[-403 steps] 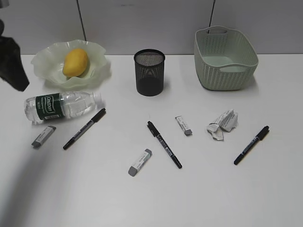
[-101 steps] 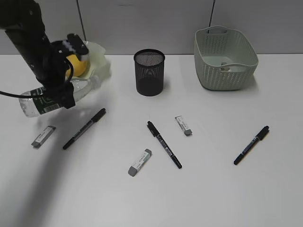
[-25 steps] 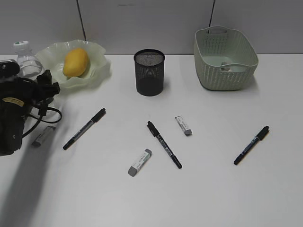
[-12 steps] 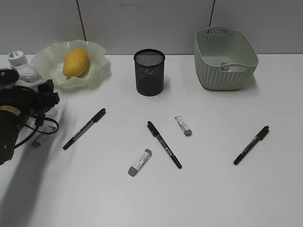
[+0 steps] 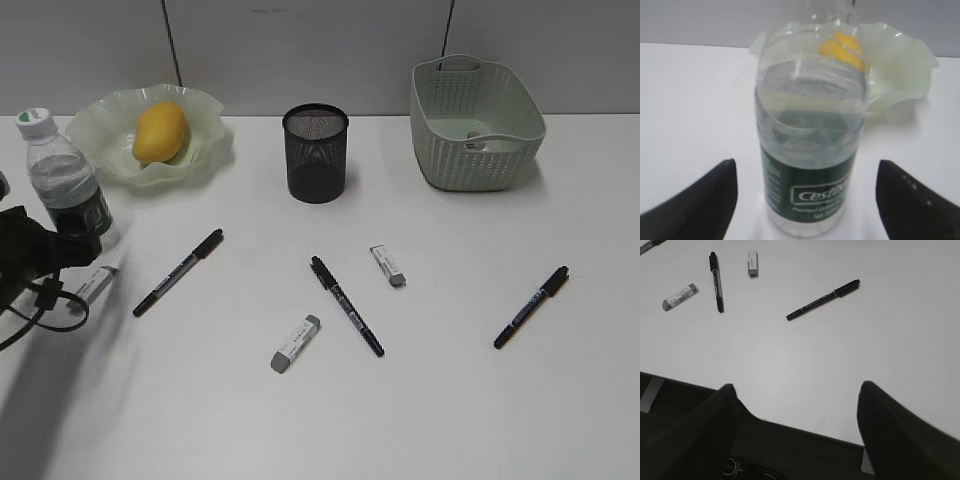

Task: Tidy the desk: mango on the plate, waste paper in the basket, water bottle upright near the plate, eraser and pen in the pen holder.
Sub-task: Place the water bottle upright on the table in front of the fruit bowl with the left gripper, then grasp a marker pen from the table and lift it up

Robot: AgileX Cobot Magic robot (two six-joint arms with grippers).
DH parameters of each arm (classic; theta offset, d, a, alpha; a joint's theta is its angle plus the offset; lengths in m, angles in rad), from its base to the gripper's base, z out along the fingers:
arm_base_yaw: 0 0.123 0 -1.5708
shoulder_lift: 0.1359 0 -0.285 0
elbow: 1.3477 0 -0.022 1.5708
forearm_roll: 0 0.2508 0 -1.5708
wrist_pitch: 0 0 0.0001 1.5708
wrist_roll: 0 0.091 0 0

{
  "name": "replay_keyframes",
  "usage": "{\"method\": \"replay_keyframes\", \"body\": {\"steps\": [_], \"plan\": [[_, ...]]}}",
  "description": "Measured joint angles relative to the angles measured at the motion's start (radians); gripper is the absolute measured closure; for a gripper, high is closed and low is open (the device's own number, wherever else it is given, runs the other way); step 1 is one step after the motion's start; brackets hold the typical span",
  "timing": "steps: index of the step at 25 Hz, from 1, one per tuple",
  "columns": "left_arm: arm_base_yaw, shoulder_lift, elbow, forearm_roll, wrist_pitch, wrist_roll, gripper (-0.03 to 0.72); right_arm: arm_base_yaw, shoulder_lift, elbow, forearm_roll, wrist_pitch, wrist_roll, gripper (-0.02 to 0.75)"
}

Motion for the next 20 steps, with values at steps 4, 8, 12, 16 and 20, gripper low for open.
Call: {"method": "replay_keyframes", "body": {"steps": [4,8,12,16,20], "plan": [[0.0,-0.168,0.021,0.036,0.244,0.0,0.024,0.0,0.0,0.0,0.0,0.0,0.0,0.154],[0.0,-0.37,-0.009,0.041,0.64,0.0,0.029,0.0,0.0,0.0,0.0,0.0,0.0,0.154],[0.0,-0.511,-0.096,0.085,1.167,0.0,0.055,0.0,0.0,0.0,0.0,0.0,0.0,0.154],[0.0,-0.582,-0.213,0.135,1.618,0.0,0.083,0.0,0.0,0.0,0.0,0.0,0.0,0.154],[0.0,-0.618,-0.344,0.16,1.967,0.0,0.1,0.0,0.0,0.0,0.0,0.0,0.0,0.154]]}}
